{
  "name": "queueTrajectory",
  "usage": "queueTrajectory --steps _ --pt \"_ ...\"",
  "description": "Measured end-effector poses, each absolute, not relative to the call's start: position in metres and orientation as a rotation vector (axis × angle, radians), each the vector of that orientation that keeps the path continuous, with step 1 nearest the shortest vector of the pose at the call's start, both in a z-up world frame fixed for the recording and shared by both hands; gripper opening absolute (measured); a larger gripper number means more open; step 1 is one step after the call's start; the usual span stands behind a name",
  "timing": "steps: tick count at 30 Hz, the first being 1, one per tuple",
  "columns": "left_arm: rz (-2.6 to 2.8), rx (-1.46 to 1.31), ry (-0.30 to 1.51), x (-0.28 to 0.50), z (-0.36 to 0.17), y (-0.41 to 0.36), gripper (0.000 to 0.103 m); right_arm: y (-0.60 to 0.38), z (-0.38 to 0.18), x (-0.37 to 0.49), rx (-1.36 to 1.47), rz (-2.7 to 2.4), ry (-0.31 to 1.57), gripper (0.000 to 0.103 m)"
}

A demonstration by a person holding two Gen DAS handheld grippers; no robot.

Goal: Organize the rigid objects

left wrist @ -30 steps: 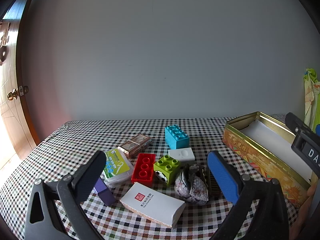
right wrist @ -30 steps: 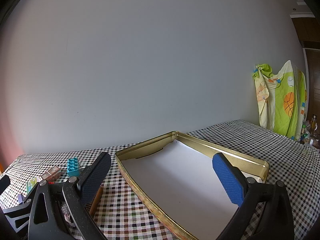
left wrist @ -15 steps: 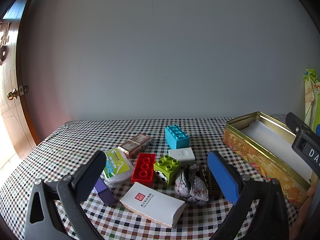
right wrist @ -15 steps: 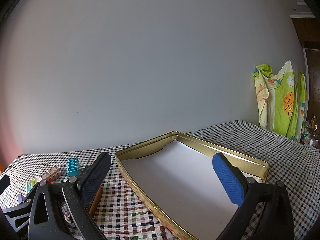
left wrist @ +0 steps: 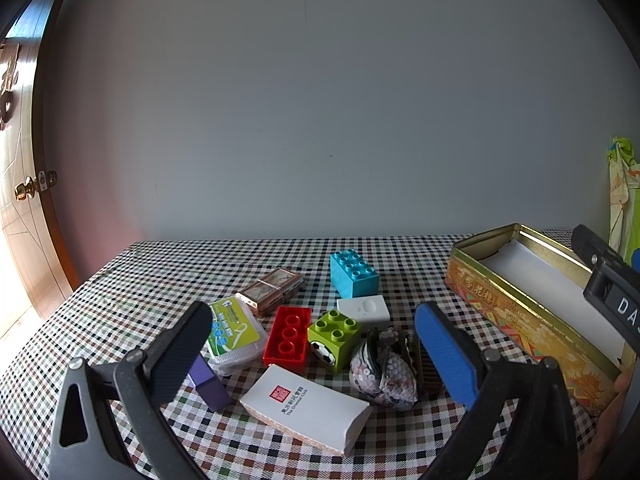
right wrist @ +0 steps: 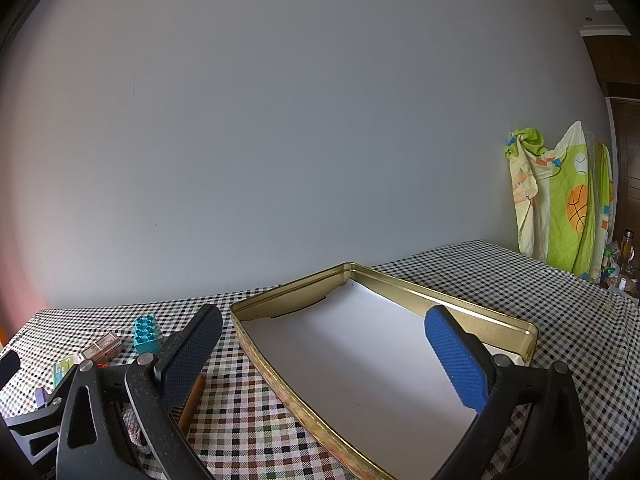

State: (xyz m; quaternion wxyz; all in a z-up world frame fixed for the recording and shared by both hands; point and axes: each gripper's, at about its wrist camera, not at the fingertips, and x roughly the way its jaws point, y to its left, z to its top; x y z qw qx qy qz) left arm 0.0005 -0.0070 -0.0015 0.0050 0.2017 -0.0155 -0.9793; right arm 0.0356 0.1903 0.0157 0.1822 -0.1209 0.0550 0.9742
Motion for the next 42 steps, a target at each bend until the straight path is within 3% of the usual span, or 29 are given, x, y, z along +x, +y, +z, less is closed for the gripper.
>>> queueTrajectory --steps 42 --pt "-3.056 0.664 -0.015 -0.0009 -0.003 -0.0131 0.103 0.1867 0.015 0.033 -0.356 2.761 0.142 0.103"
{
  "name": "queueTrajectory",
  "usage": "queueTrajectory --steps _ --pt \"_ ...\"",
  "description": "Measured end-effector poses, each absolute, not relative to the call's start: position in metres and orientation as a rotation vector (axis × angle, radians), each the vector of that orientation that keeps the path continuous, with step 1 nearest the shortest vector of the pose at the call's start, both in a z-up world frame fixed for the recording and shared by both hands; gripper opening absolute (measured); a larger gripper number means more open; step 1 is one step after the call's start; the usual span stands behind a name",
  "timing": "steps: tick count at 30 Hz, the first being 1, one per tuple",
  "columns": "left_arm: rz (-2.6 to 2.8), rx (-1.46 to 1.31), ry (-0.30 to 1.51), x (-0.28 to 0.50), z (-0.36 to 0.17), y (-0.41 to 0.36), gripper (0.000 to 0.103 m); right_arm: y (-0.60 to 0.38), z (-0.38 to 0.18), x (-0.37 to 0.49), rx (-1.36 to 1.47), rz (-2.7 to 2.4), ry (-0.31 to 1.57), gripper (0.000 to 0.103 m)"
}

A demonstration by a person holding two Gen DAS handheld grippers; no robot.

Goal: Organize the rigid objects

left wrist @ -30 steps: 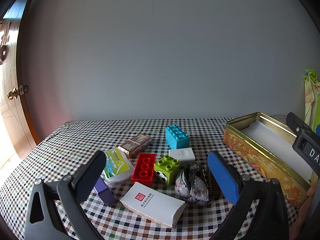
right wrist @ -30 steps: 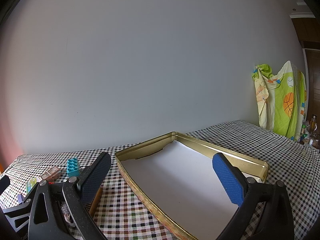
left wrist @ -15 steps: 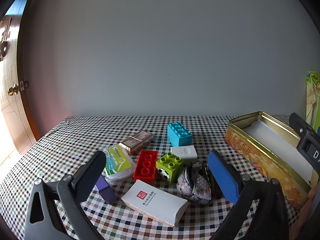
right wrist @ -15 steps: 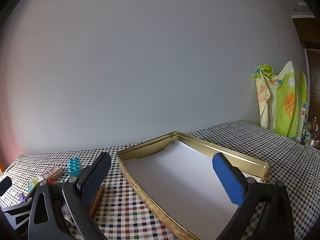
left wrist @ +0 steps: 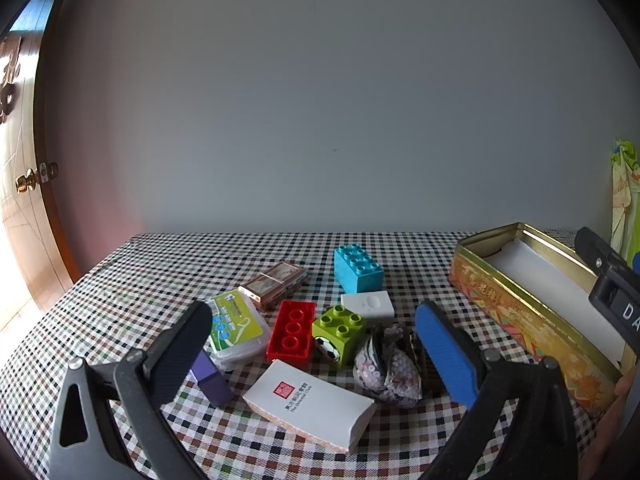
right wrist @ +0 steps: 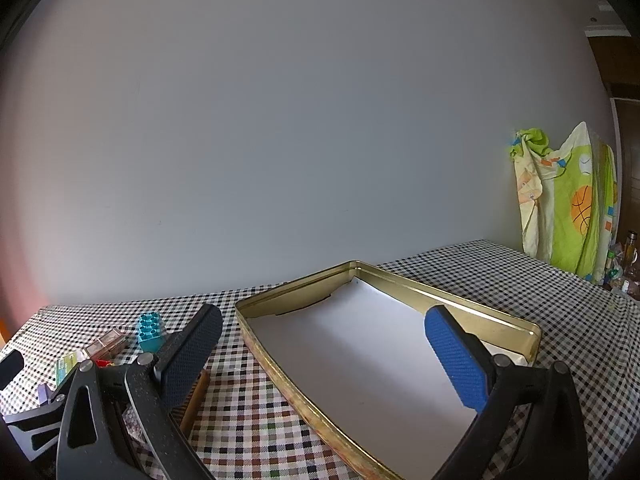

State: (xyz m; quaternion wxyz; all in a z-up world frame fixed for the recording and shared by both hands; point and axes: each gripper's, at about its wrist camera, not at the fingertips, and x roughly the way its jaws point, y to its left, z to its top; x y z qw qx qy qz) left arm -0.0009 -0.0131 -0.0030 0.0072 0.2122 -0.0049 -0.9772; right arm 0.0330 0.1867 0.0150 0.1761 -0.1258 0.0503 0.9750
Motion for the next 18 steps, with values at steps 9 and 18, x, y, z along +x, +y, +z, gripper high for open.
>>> queueTrajectory --steps 9,18 --pt "-3.054 0.666 -0.015 -0.0003 -0.0031 -0.0146 0.103 0.1839 0.0158 0.0316 -0.363 2.766 0.142 0.103" --pt "-3.051 0.669 -0.019 -0.0002 -0.0029 -0.0148 0.103 0.1829 0.0157 0.031 -0.368 2.771 0.138 0.103"
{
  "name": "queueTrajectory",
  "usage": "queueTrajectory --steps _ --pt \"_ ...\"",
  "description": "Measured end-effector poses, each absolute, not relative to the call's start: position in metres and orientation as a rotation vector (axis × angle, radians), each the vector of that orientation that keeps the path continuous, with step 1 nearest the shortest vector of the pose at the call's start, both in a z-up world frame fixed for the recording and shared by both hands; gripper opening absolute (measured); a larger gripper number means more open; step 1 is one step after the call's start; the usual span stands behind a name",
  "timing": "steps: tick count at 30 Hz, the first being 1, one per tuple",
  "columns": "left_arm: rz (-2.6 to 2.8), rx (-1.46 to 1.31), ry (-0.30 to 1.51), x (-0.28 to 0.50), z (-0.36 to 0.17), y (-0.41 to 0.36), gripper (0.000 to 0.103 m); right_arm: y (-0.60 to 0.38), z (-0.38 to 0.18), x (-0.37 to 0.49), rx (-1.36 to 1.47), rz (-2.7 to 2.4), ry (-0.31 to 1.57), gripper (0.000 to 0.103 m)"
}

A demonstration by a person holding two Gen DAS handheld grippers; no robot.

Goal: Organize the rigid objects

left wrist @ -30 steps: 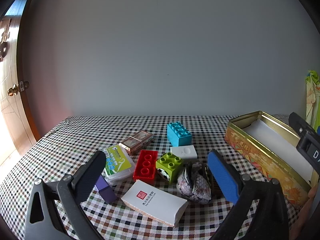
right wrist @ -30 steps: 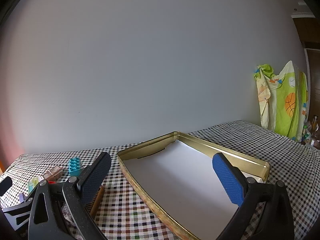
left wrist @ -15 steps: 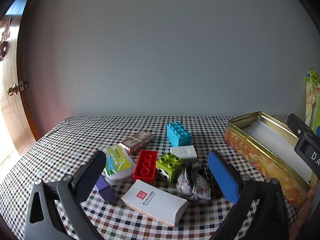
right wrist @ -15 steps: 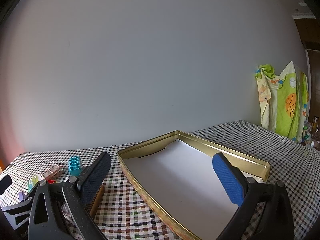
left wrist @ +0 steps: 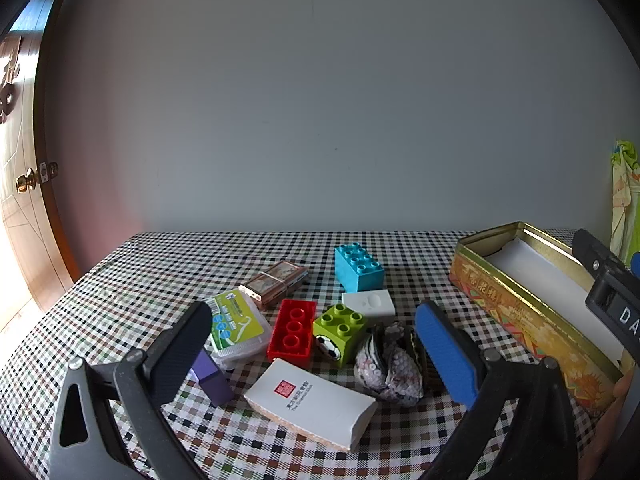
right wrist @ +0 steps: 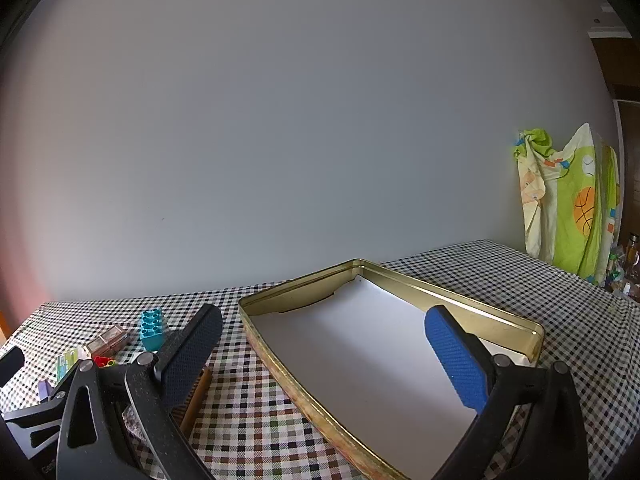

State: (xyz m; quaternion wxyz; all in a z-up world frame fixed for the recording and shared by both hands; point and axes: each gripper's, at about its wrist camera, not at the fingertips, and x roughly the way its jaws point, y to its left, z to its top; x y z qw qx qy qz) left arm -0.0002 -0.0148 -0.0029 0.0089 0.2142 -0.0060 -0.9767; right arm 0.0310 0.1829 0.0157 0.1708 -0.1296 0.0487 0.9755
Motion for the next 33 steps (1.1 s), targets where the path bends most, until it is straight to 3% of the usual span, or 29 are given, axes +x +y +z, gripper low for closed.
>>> queueTrajectory --steps 9,26,33 --pt "-2.983 0.672 -0.083 -0.002 -0.002 -0.026 0.103 0.182 0.013 0.029 -0.414 2.804 0.12 0.103" --pt "-2.802 0.879 0.03 -0.017 -0.014 -0.097 0.103 0.16 -0.001 0.006 -0.723 2.955 0.135 0.1" --pt "-2.737 0.989 0.105 -0.026 -0.025 -0.11 0.103 0.133 -0.006 0.003 -0.836 3.04 0.051 0.097"
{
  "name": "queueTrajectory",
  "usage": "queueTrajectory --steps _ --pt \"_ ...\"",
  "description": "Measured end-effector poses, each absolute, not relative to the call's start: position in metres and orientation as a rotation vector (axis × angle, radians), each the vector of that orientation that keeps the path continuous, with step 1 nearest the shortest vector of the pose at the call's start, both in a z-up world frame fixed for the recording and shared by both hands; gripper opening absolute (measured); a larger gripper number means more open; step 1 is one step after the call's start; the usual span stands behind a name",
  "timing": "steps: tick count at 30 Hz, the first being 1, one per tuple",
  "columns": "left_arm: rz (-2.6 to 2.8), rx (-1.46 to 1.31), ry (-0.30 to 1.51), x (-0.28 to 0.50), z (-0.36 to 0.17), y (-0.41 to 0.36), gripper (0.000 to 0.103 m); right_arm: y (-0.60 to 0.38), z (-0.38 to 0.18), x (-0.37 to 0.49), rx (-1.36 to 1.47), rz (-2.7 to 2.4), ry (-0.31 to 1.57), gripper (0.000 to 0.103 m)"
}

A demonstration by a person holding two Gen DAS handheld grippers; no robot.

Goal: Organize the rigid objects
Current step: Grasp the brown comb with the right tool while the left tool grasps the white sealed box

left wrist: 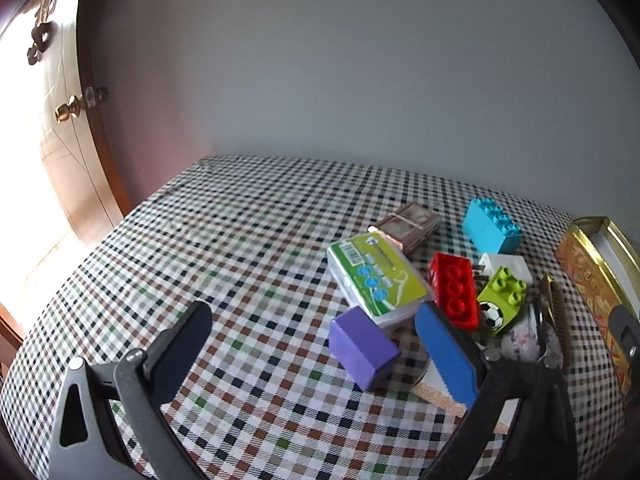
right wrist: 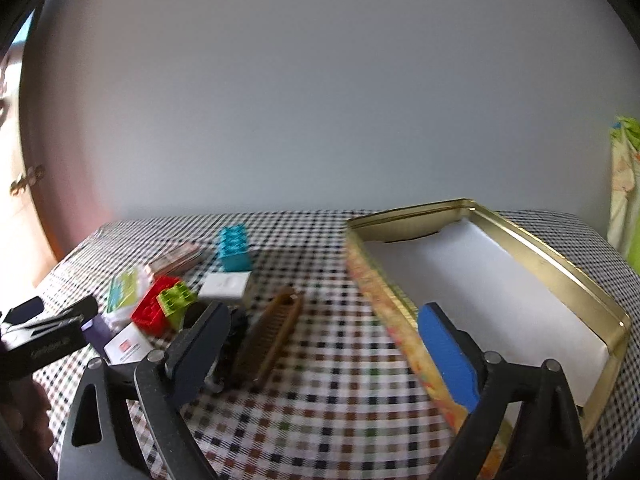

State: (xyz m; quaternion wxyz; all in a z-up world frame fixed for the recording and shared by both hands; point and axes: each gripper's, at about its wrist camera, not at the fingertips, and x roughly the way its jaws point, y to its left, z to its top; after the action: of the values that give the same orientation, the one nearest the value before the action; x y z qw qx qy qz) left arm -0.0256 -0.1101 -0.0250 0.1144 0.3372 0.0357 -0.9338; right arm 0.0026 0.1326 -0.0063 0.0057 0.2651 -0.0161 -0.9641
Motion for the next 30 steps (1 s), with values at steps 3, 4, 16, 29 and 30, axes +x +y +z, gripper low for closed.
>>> queueTrajectory --steps 3,4,16,29,30 --pt "-2.739 1.024 0.093 -0.031 -0.031 -0.106 0.103 0.129 -0.012 -0.006 0.883 -2.976 -0.036 0.097" --pt "-2.747 1.032 0.098 -0.031 -0.032 -0.105 0.103 0.127 -0.014 -0.008 0.899 -2.968 -0.025 0.097" --pt "-2.916 1.336 0.245 -0.037 -0.048 -0.07 0.103 0.142 -0.008 0.001 0.84 -3.046 -0.105 0.089" --pt "-2.897 1.375 0.257 -0.044 -0.049 -0.061 0.077 0.146 -0.007 0.001 0.832 -3.052 -0.118 0.089" --pt "-2.909 1.377 0.248 -0.044 -0.046 -0.06 0.072 0.146 -0.007 0.001 0.835 -3.052 -0.12 0.089"
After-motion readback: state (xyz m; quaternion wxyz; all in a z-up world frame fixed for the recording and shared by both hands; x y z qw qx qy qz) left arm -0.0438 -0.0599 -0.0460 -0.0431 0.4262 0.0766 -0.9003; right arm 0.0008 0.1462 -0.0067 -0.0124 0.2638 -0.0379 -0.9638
